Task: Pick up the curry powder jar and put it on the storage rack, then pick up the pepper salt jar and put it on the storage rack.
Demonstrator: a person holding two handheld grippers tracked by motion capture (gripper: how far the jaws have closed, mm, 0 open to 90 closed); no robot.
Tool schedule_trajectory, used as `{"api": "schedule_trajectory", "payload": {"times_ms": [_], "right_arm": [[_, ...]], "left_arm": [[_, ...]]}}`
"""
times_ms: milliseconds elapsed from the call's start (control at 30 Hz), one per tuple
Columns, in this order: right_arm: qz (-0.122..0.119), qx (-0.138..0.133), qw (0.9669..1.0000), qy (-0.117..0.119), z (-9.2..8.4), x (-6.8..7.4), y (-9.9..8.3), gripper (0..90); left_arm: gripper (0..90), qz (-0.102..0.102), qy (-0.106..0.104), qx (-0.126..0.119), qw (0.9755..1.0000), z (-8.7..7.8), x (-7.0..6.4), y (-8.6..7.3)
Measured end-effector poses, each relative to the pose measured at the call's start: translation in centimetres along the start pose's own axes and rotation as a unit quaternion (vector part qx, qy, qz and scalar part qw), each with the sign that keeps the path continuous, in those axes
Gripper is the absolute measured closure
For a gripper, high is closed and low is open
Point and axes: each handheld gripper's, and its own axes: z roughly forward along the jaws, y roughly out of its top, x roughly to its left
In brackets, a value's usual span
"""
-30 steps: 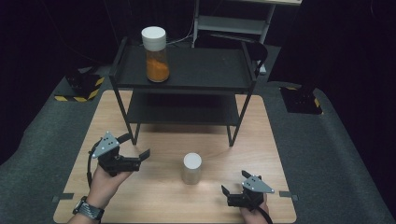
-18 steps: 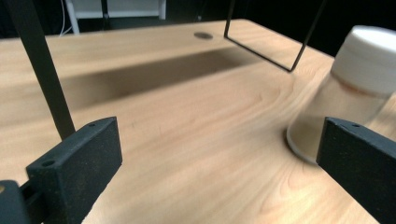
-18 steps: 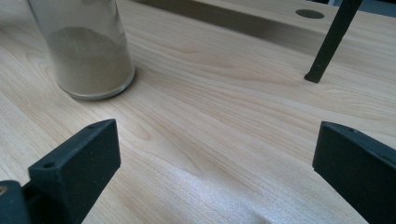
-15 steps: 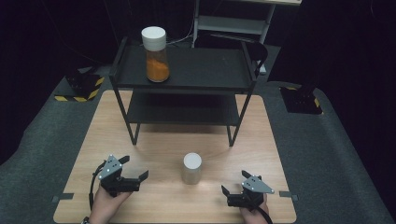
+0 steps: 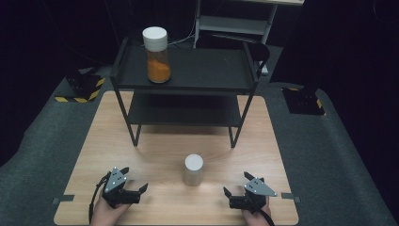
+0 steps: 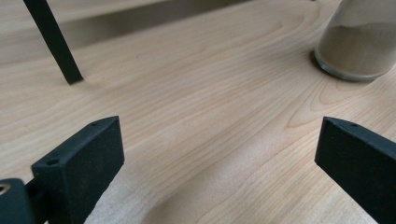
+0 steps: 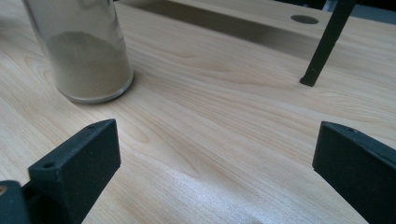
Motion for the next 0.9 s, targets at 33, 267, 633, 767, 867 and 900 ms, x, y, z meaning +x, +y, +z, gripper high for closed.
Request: {"api": "schedule_trajectory", "payload": {"times_ms": [33, 267, 633, 767, 867, 900], "right_arm": [[0.0, -0.001, 1.0, -0.001, 0.0, 0.0, 0.0, 0.2], [-0.004, -0.002, 1.0, 0.0, 0.0, 0.1, -0.1, 0.2], [-0.004, -0.005, 1.0, 0.007, -0.1, -0.2, -0.2, 0.2], [0.001, -0.002, 1.0, 0.007, 0.1, -0.3, 0.0, 0.1], [0.005, -0.003, 1.0, 0.004, 0.0, -0.3, -0.1, 0.1], [0.007, -0.005, 1.0, 0.005, 0.1, -0.3, -0.1, 0.1]], "left_arm": [[1.6, 0.001, 0.0, -0.001, 1.0, 0.0, 0.0, 0.0], [1.4, 0.023, 0.011, 0.007, 0.9996, -0.1, -0.8, 0.1], [1.5, 0.031, 0.005, 0.012, 0.9995, -0.5, -0.9, 0.0], [1.5, 0.034, 0.01, 0.011, 0.9993, -0.6, -1.1, 0.0], [1.5, 0.031, 0.008, 0.01, 0.9994, -0.6, -1.0, -0.1], [1.5, 0.029, 0.007, 0.009, 0.9995, -0.6, -0.9, -0.1]]}}
